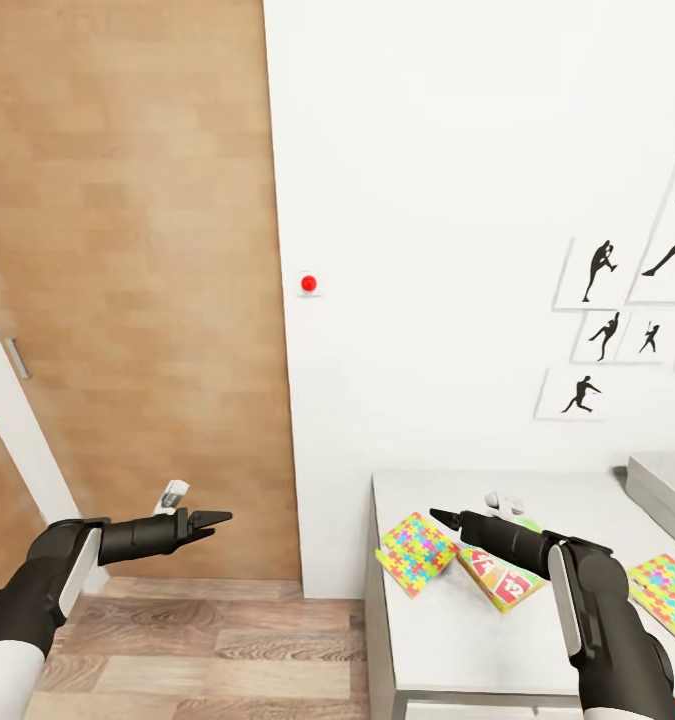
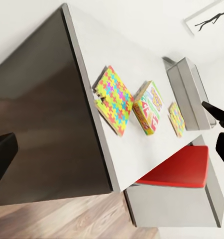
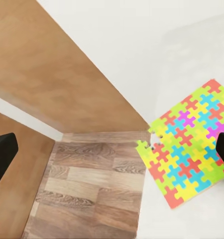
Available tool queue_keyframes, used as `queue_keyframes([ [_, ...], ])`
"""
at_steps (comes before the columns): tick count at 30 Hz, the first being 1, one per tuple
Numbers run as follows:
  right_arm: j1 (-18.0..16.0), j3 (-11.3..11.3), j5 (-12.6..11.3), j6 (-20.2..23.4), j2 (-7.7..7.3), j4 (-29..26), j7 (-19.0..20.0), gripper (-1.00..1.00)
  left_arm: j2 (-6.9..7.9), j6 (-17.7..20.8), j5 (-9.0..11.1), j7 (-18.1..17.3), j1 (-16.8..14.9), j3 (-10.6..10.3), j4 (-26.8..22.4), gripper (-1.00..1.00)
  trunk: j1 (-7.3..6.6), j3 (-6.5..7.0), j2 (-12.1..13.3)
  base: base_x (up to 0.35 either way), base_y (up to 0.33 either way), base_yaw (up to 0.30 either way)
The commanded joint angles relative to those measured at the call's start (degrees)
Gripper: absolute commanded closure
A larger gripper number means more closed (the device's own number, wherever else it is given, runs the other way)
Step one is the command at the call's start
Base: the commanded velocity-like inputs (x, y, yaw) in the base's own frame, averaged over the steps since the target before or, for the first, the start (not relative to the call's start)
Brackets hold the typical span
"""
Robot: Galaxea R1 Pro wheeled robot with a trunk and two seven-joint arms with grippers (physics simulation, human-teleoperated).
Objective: Put all the toys in the child's room - the three board games (two on the bed and one on the table), the two jigsaw puzzles on the table, and the tennis ball on the table - inside the toy box on the table in the child's room.
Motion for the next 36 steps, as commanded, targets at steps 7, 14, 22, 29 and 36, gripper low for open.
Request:
queue_keyframes([
  [7, -0.09, -0.17, 0.12, 0.36, 0.07, -0.04, 0.34, -1.00, 0.01, 0.33, 0.15, -0.06, -0.02, 0.02, 0.03, -1.00, 0.03, -0.05, -0.06, 0.000, 0.172, -0.029],
  [14, -0.07, -0.17, 0.11, 0.26, 0.07, -0.04, 0.72, -1.00, 0.01, 0.33, 0.17, -0.06, -0.02, 0.02, 0.02, -1.00, 0.03, -0.05, -0.06, 0.000, 0.027, -0.006],
  [22, -0.08, -0.17, 0.11, 0.20, 0.07, -0.04, 0.86, -1.00, -0.03, 0.33, 0.17, -0.06, -0.02, 0.02, 0.02, -1.00, 0.03, -0.05, -0.06, 0.000, 0.001, 0.000],
  [29, -0.08, -0.17, 0.11, 0.22, 0.07, -0.04, 0.87, -1.00, -0.03, 0.33, 0.17, -0.06, -0.02, 0.02, 0.02, -1.00, 0.03, 0.07, -0.06, 0.042, 0.008, -0.053],
  [36, -0.10, -0.20, 0.11, 0.25, -0.05, -0.04, 0.87, -1.00, -0.01, 0.32, 0.17, -0.06, -0.02, 0.02, 0.03, -1.00, 0.03, 0.28, -0.06, 0.098, 0.037, -0.109],
])
